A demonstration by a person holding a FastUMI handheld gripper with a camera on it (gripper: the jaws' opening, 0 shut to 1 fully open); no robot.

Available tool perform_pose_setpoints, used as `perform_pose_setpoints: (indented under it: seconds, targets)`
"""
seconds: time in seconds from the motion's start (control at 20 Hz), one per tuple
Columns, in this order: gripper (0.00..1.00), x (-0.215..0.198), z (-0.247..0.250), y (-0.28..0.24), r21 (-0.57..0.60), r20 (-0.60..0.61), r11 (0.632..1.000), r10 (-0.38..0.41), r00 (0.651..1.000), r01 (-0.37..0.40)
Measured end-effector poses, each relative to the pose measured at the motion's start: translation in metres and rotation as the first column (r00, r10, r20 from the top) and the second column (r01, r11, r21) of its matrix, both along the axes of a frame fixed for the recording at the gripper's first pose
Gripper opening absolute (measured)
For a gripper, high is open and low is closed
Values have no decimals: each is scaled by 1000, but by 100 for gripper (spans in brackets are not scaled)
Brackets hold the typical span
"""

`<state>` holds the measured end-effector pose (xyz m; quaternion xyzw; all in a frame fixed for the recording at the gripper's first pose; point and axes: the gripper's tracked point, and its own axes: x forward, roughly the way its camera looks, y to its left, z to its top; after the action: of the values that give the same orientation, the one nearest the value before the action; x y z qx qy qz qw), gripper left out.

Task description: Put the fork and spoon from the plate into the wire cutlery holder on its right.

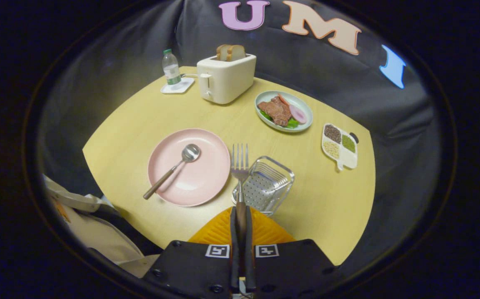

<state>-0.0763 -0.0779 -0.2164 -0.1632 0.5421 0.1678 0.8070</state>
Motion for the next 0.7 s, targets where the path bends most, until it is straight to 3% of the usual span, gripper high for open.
perform_pose_setpoints:
  seconds: [0.15,0.45,0.7]
  targets:
    - [9,-1,4,-17,-33,-35,999,24,999,-25]
    - [10,-4,-9,-42,-76,-143,997,-6,990,-5]
    - [12,1,-19,-34,-56,-179,998,-26,984,16]
